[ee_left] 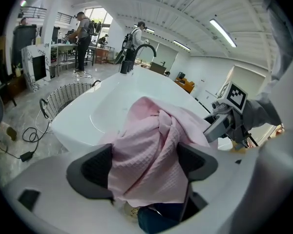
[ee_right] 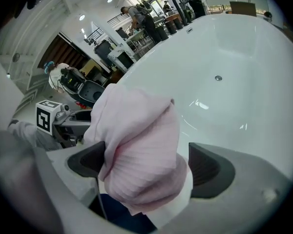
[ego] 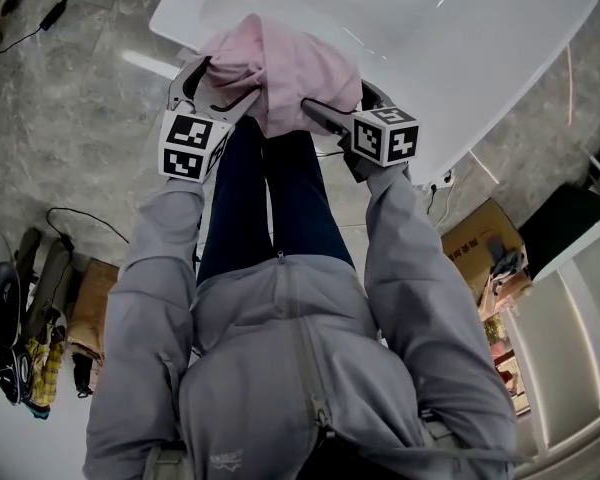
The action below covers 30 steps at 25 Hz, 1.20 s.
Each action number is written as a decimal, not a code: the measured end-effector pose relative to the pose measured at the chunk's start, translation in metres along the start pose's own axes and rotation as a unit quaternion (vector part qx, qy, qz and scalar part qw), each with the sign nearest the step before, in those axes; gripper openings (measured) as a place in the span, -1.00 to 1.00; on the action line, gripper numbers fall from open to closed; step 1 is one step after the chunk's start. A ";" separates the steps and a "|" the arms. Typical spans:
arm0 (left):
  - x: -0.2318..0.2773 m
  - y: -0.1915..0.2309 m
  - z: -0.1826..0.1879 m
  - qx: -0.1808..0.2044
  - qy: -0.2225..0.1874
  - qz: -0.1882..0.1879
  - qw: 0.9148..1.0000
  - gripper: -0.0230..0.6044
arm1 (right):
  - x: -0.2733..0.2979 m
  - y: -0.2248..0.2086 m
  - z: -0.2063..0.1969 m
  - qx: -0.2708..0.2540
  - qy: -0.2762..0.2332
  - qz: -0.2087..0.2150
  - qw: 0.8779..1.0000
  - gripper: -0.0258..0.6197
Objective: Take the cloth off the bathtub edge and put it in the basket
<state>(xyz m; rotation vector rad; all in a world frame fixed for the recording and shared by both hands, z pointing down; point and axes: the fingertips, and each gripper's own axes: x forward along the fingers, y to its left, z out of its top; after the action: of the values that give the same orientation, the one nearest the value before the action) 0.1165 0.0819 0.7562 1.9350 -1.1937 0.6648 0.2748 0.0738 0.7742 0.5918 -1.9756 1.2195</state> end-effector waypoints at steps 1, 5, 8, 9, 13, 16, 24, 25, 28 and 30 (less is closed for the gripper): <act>0.000 0.000 0.000 -0.002 0.000 0.002 1.000 0.34 | 0.002 0.001 0.000 0.003 -0.002 0.004 1.000 0.69; 0.000 0.000 0.001 -0.002 0.009 0.013 1.000 0.34 | 0.006 0.009 0.003 0.006 -0.015 0.006 1.000 0.69; -0.001 -0.004 0.000 0.001 0.014 0.013 1.000 0.34 | 0.006 0.018 0.005 -0.005 -0.024 0.012 1.000 0.65; -0.001 -0.005 0.000 0.001 0.014 0.012 1.000 0.34 | 0.007 0.024 0.005 -0.009 -0.025 0.017 0.999 0.62; -0.003 -0.013 -0.003 0.001 0.022 -0.002 1.000 0.33 | 0.011 0.051 0.006 -0.048 -0.030 0.028 0.998 0.20; -0.004 -0.022 0.000 0.000 0.023 -0.012 1.000 0.23 | 0.006 0.064 0.009 -0.070 -0.042 0.020 0.996 -0.12; -0.014 -0.028 -0.007 -0.039 0.034 -0.038 0.998 -0.57 | -0.005 0.089 0.012 -0.080 -0.046 0.042 0.995 -0.54; -0.016 -0.030 -0.007 -0.042 0.033 -0.038 0.998 -0.62 | -0.007 0.093 0.013 -0.085 -0.043 0.045 0.994 -0.55; -0.025 -0.036 -0.001 -0.047 0.023 -0.037 0.998 -0.69 | -0.015 0.104 0.018 -0.101 -0.041 0.052 0.993 -0.59; -0.035 -0.040 0.004 -0.049 0.015 -0.034 0.998 -0.70 | -0.022 0.113 0.023 -0.114 -0.040 0.057 0.991 -0.60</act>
<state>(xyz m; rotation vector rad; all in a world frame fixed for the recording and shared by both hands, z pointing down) 0.1378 0.1073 0.7150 1.8698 -1.1166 0.5865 0.2019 0.1032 0.6870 0.4216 -2.2046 1.0306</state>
